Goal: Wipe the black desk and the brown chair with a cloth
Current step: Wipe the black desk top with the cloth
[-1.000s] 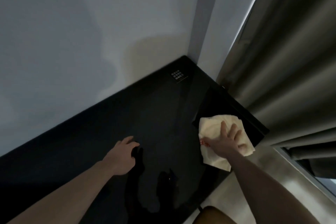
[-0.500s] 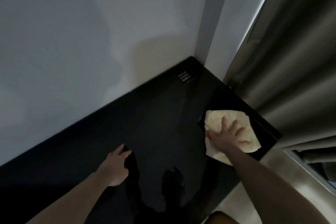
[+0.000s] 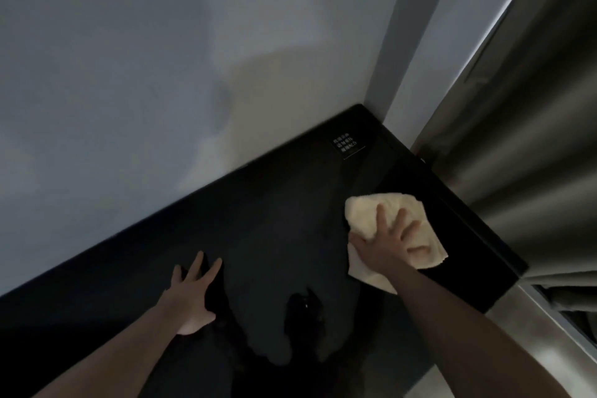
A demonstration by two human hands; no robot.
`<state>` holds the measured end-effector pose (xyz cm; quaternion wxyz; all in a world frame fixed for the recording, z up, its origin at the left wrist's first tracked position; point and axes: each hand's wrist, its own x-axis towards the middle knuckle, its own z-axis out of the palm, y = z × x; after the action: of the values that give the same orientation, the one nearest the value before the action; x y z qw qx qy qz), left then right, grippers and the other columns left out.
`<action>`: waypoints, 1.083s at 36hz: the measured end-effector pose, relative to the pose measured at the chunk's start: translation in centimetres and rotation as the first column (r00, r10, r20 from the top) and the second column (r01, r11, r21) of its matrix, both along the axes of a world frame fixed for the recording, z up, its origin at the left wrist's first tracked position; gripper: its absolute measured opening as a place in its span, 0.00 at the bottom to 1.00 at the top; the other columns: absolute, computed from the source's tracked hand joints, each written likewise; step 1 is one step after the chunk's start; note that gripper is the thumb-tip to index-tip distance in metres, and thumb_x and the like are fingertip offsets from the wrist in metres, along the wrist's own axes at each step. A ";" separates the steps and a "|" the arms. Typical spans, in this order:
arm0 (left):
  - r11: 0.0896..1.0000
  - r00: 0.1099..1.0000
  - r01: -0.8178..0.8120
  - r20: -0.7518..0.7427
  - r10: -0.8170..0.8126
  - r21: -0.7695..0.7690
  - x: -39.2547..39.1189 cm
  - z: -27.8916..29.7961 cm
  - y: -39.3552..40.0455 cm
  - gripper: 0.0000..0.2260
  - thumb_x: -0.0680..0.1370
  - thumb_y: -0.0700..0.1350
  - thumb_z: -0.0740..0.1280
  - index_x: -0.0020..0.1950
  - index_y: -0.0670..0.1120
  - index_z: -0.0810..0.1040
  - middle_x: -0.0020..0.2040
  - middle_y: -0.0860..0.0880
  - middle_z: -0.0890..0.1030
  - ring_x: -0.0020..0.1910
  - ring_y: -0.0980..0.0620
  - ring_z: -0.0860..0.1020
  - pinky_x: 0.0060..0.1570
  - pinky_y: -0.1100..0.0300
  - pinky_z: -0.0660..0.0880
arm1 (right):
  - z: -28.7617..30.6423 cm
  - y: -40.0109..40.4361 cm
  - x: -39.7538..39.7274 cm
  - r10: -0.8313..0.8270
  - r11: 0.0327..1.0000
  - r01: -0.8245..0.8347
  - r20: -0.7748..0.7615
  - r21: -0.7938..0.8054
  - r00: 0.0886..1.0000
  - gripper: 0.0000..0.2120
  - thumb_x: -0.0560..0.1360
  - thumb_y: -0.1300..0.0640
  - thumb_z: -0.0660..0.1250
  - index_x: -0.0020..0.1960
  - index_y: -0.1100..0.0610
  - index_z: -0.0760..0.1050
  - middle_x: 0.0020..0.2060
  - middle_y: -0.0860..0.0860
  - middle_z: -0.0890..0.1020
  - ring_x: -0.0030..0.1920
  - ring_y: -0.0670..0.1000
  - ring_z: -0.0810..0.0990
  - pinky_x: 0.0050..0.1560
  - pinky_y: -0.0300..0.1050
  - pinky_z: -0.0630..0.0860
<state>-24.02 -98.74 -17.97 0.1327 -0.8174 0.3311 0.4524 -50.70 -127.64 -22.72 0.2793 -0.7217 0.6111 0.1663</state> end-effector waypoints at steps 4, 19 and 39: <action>0.998 0.997 0.055 0.051 -0.054 -0.009 0.1 -1.2 0.5 0.53 0.77 0.52 0.73 0.75 0.65 0.28 0.76 0.55 0.23 0.79 0.37 0.34 0.75 0.36 0.62 | 0.0 -4.0 2.0 -0.049 0.998 0.049 0.002 -0.043 0.999 0.48 0.72 0.23 0.56 0.80 0.39 0.34 0.79 0.53 0.31 0.77 0.65 0.27 0.67 0.81 0.36; 0.995 0.999 0.043 0.036 -0.040 -0.089 0.1 -1.0 1.1 0.52 0.77 0.48 0.74 0.79 0.64 0.32 0.77 0.55 0.25 0.78 0.37 0.32 0.74 0.32 0.56 | -0.7 2.1 4.2 0.187 0.978 -0.185 0.007 -0.095 0.982 0.38 0.80 0.33 0.53 0.81 0.38 0.35 0.80 0.52 0.33 0.79 0.63 0.30 0.72 0.77 0.36; 0.981 0.999 0.035 -0.011 -0.037 -0.188 -3.9 0.6 25.7 0.41 0.80 0.40 0.65 0.83 0.55 0.41 0.81 0.52 0.33 0.81 0.43 0.38 0.78 0.51 0.52 | 1.3 40.3 0.1 0.537 0.844 -0.526 0.150 -0.108 0.830 0.36 0.78 0.47 0.56 0.81 0.37 0.42 0.79 0.49 0.29 0.74 0.59 0.19 0.72 0.70 0.25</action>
<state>-27.94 -73.07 -17.41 0.0605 -0.8168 0.3881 0.4226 -50.63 -87.32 -21.44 0.2519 -0.8830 0.3645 0.1546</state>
